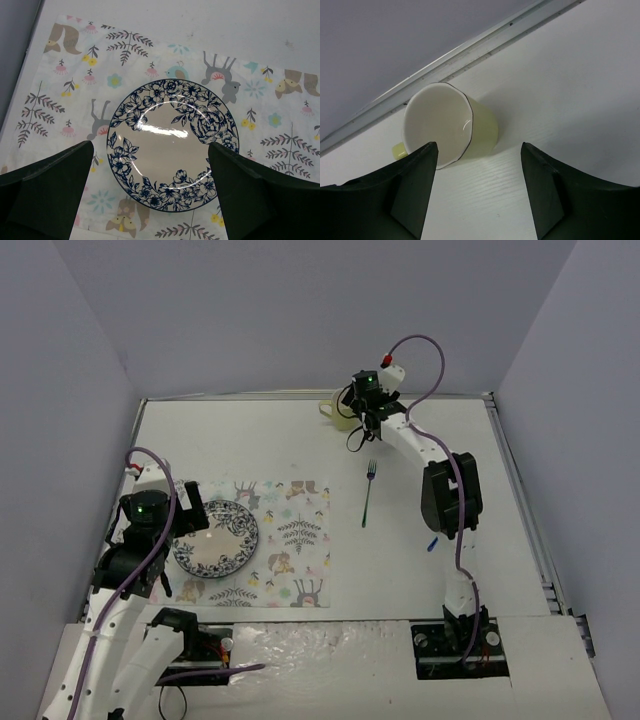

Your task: Set the dinner table for one person

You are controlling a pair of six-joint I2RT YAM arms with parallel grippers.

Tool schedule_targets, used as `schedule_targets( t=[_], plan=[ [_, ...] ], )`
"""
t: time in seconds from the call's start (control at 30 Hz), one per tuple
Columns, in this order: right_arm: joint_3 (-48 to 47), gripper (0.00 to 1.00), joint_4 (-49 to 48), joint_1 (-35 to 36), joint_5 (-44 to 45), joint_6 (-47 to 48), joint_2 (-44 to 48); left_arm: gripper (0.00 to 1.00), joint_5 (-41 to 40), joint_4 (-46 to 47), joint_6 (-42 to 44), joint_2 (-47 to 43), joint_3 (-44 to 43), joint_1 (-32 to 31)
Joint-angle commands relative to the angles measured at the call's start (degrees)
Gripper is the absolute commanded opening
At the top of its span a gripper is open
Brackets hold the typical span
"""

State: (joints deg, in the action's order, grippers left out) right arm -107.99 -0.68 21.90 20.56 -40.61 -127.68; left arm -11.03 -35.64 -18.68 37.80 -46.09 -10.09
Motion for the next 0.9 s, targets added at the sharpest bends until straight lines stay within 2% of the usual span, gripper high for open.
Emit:
schedule_targets(
  t=[0.0,0.27,0.33,0.63,0.7,0.87],
  plan=[
    [-4.22,0.64,-2.89,-0.98,1.11,-1.65,-0.50,0.97,-0.93,2.94,0.40,0.34,-0.53,0.33],
    [-6.20,0.55,-2.84,-1.77,-0.62,-1.81,-3.13,0.97,-1.28,2.68,0.48,0.34,-0.58,0.33],
    [-6.73,0.48,-2.84,-1.85,-1.00,-1.36,-3.74,0.97,-1.28,2.76,0.48,0.34,-0.58,0.33],
    [-7.67,0.37,-2.84,-2.03,-3.07,0.53,-5.82,0.97,-1.28,2.68,0.57,0.17,-0.50,0.33],
    [-7.70,0.30,-2.84,-2.12,-3.61,0.67,-6.10,0.97,-1.28,2.68,0.57,0.17,-0.57,0.33],
    [-8.55,0.23,-2.84,-2.12,-5.69,1.72,-6.72,0.97,-1.35,2.68,0.57,0.17,-0.50,0.33]
  ],
)
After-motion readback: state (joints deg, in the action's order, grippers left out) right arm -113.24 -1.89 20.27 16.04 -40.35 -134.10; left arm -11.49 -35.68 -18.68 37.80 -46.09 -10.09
